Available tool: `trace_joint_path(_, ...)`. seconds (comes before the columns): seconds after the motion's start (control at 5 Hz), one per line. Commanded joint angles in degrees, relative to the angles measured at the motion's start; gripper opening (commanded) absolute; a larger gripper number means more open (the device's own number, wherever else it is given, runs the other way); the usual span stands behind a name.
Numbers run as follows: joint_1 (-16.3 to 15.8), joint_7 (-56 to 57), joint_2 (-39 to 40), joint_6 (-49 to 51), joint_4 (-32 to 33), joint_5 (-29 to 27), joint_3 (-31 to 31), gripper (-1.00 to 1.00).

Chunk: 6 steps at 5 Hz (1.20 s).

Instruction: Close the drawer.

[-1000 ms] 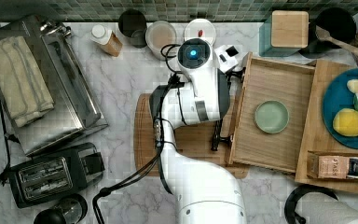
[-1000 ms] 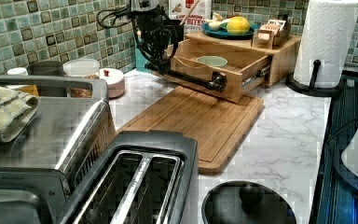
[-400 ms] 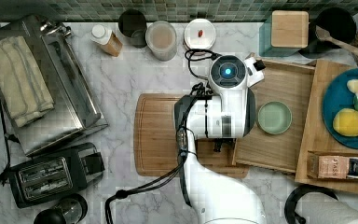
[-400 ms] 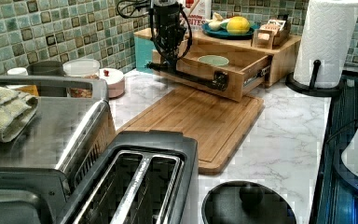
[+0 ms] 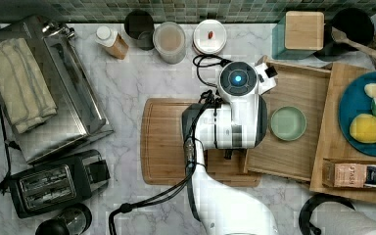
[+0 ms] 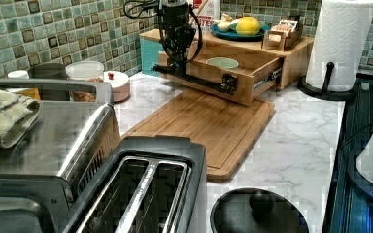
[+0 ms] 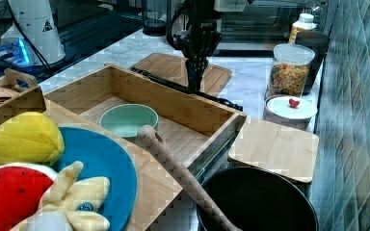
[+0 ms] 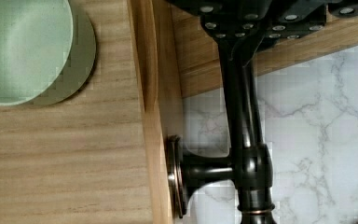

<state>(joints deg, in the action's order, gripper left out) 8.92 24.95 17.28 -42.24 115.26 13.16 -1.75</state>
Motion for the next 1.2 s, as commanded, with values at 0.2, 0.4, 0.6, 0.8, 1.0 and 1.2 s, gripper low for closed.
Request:
trace_joint_path(0.2, 1.2, 4.57, -0.21, 4.76, 0.03, -1.38, 0.24, -1.0)
trace_joint_path(0.4, 2.33, 7.06, -0.2, 6.83, -1.38, -1.92, 0.5, -1.0)
trace_joint_path(0.6, 2.48, 7.96, 0.05, 8.06, -2.79, -1.76, 1.47, -1.0)
trace_joint_path(0.8, 3.56, 10.89, 0.19, 8.05, -3.39, -2.2, 2.21, -1.0)
trace_joint_path(1.0, 6.27, 16.47, 1.16, 6.12, -3.58, -2.97, 2.28, -1.0)
trace_joint_path(1.2, 6.97, 18.3, 1.49, 4.71, -3.45, -4.46, 3.04, -1.0)
